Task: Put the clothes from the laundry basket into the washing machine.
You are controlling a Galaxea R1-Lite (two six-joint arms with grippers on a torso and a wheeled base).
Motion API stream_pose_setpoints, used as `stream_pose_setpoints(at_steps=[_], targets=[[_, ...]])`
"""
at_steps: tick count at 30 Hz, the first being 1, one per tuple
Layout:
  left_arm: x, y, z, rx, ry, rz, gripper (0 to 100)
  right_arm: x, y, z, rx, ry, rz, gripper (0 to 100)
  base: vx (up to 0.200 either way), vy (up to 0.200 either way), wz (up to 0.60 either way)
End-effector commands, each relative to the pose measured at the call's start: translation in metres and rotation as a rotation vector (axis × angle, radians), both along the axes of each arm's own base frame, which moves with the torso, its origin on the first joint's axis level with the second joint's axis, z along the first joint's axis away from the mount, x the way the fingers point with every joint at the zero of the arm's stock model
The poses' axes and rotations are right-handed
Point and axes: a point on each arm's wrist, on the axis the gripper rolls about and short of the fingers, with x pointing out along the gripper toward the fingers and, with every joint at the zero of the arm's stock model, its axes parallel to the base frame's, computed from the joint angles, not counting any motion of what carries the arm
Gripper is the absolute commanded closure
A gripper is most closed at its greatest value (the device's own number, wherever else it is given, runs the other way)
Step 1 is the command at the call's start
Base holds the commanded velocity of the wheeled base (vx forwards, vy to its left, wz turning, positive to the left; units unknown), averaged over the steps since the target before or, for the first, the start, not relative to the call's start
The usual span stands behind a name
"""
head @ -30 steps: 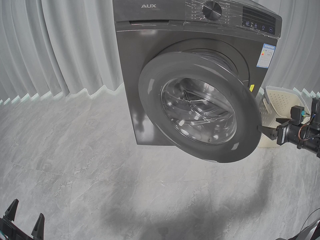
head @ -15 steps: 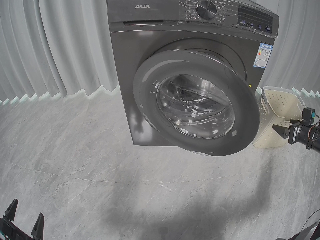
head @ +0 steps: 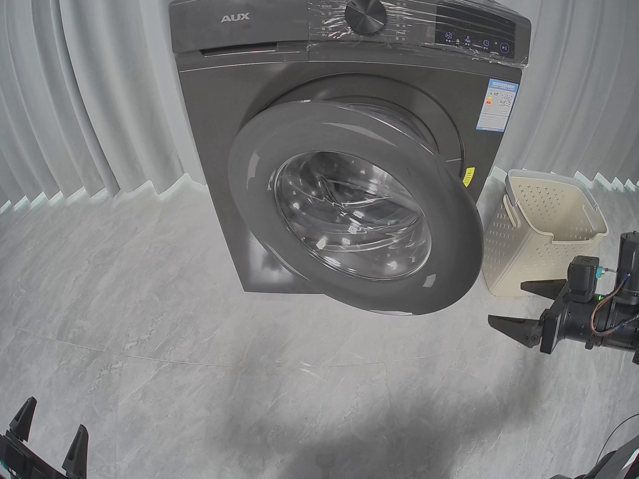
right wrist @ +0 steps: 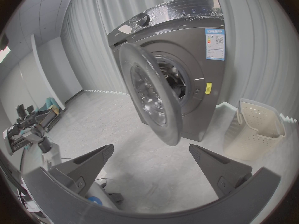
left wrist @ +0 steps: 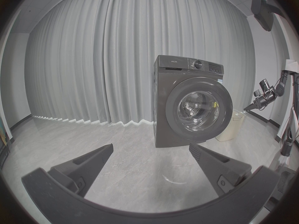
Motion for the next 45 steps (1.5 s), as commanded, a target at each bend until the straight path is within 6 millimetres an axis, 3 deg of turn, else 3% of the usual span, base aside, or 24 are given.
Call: stream_pose_setpoints(at_steps=[1,9,15,27,34,45], targets=[[0.0,0.0,-0.005,0.0,0.003,0.0,0,-0.008,0.017,-0.001,0.03,0.015,0.091,0,0.2,0.0,0.0],[0.0,0.0,-0.005,0.0,0.001,0.0,0,-0.002,0.022,0.005,0.074,0.028,0.086,0,0.2,0.0,0.0],[0.0,0.0,-0.005,0.001,0.003,0.0,0,0.011,0.027,0.008,0.087,0.004,0.082,0,0.0,0.0,0.0],[0.0,0.0,-0.005,0.001,0.003,0.0,0,0.019,0.028,0.013,0.101,-0.01,0.015,0,0.0,0.0,0.0],[0.0,0.0,-0.005,0.001,0.003,0.0,0,0.044,0.015,0.022,0.08,-0.055,-0.162,0,0.0,0.0,0.0],[0.0,0.0,-0.005,0.001,0.003,0.0,0,0.067,-0.014,0.027,0.073,-0.119,-0.353,0,0.0,0.0,0.0]])
